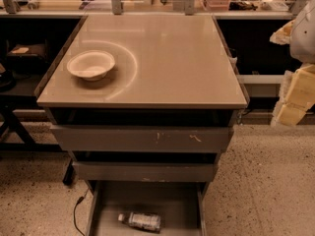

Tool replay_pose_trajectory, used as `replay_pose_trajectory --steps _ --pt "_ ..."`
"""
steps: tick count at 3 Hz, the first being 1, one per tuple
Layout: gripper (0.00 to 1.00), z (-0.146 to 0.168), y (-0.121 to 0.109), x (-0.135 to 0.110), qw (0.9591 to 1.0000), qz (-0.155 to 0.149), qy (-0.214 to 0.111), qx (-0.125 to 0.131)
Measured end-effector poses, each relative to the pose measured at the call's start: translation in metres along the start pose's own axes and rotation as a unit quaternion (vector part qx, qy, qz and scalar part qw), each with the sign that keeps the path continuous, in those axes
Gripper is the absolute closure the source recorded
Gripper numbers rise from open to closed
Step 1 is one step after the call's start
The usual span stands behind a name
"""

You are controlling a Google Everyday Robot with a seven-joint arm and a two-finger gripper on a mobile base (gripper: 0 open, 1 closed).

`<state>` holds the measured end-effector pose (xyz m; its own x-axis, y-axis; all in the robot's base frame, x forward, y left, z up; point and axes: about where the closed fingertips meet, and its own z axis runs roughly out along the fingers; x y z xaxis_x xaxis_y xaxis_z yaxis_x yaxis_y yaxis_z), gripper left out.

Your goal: Pick blue plastic bottle from bottom drawer and place on counter

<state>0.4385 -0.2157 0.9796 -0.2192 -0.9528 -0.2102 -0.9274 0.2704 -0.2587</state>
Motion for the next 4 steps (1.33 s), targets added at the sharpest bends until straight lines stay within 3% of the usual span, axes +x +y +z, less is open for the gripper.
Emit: replay_pose_trajectory --steps 2,3,4 --pt "0.0 0.011 0.009 -0.001 1.0 0.006 -0.005 0.003" --pt "0.0 0.043 0.033 -0.013 1.0 0.0 -0.007 0.006" --pt "0.0 0.111 0.065 -0.025 0.9996 -0.009 -0.013 -0.023"
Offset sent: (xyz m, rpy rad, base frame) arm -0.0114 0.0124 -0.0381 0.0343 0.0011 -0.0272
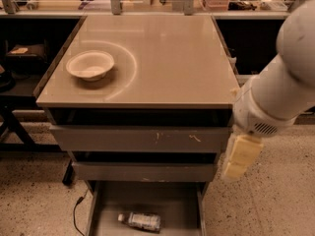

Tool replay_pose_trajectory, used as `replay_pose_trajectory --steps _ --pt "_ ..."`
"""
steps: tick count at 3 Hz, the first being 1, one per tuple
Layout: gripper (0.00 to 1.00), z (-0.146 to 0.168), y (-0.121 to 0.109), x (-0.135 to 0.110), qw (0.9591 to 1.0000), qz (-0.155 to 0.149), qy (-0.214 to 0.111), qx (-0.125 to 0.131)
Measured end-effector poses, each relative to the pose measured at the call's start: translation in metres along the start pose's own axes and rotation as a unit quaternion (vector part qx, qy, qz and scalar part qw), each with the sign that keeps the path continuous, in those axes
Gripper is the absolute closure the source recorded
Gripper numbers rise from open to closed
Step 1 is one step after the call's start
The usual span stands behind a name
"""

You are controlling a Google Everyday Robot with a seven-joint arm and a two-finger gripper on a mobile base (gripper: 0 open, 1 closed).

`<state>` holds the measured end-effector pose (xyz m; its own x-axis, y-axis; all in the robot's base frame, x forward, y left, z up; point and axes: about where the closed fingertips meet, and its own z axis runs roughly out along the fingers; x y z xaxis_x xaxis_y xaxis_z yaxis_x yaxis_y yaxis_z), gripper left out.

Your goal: Pick blue plastic bottle from bottom drawer and place on counter

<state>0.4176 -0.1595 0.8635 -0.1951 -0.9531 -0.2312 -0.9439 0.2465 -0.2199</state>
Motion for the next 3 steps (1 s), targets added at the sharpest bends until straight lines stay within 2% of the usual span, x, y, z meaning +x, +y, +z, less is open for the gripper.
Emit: replay_pose_trajectory --steps 1,2,3 --pt "0.0 0.079 0.042 0.001 0.9987 -0.013 0.0 -0.05" --pt "0.0 0.079 0.041 0.001 0.9987 -0.013 0.0 -0.05" --pt "0.0 0.112 0.065 -0.003 0.9965 -0.003 -0.013 -0.082"
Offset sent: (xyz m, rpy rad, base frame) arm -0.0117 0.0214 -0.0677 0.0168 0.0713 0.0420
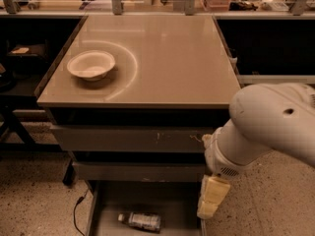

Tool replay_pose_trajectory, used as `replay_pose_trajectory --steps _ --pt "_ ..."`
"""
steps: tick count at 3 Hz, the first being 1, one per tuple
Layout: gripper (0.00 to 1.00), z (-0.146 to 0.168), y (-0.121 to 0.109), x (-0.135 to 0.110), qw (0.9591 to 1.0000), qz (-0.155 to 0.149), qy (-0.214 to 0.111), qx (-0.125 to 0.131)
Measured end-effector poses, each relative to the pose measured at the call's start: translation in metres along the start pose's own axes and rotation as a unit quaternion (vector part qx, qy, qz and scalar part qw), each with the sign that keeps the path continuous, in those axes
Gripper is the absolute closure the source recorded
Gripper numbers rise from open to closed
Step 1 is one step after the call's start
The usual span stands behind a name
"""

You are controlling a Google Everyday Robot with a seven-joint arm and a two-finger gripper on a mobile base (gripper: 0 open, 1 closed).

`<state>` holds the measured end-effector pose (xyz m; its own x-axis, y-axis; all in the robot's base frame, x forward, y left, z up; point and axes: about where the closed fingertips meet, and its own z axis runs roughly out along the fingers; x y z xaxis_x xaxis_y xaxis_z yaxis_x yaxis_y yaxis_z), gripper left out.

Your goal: Pick blue plastic bottle from bottom drawer and place on counter

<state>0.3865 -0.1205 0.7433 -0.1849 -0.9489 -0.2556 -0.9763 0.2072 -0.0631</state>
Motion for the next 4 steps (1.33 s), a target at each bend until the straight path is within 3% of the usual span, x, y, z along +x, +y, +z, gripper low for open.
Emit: replay_pose_trajectory --steps 1,2,3,4 --pt "0.0 0.066 0.022 -0.007 0.999 0.004 -0.01 -0.043" --pt "0.0 0.128 0.036 -0.008 0.9979 0.006 -0.005 -0.063" --pt "0.0 0.166 0.035 -0.007 0.9971 0.019 -0.003 -0.074" --pt "0.0 0.169 0.035 -0.008 0.9969 0.021 -0.004 -0.076"
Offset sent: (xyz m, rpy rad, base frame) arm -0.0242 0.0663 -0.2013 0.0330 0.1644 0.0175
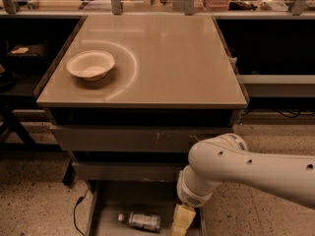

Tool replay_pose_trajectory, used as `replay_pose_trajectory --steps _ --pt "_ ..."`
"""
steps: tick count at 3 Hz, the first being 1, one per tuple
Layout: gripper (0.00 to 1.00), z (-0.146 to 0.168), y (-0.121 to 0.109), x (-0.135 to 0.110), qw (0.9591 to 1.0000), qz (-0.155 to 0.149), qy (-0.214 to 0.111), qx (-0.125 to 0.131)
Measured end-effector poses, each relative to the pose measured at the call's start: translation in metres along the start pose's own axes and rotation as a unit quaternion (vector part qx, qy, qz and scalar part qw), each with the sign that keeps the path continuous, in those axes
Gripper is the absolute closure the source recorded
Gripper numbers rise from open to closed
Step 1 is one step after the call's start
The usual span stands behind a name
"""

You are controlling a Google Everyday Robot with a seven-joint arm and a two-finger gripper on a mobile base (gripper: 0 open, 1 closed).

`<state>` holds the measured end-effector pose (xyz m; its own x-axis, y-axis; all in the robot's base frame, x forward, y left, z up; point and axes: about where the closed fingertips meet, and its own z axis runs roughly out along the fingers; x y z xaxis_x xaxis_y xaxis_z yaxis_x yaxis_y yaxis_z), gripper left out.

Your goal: Pick blue plastic bottle from bottom drawer and place on counter

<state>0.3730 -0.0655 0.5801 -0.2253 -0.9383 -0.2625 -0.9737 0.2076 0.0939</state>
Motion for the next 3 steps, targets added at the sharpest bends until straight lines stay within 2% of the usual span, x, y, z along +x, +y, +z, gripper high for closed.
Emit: replay_pose_trajectory --steps 1,3 --pt "0.0 0.021 0.0 -0.001 0.9995 0.0 -0.027 -0.016" --pt "0.0 0.118 -0.035 -0.007 0.9954 -0.011 -0.081 -0.049"
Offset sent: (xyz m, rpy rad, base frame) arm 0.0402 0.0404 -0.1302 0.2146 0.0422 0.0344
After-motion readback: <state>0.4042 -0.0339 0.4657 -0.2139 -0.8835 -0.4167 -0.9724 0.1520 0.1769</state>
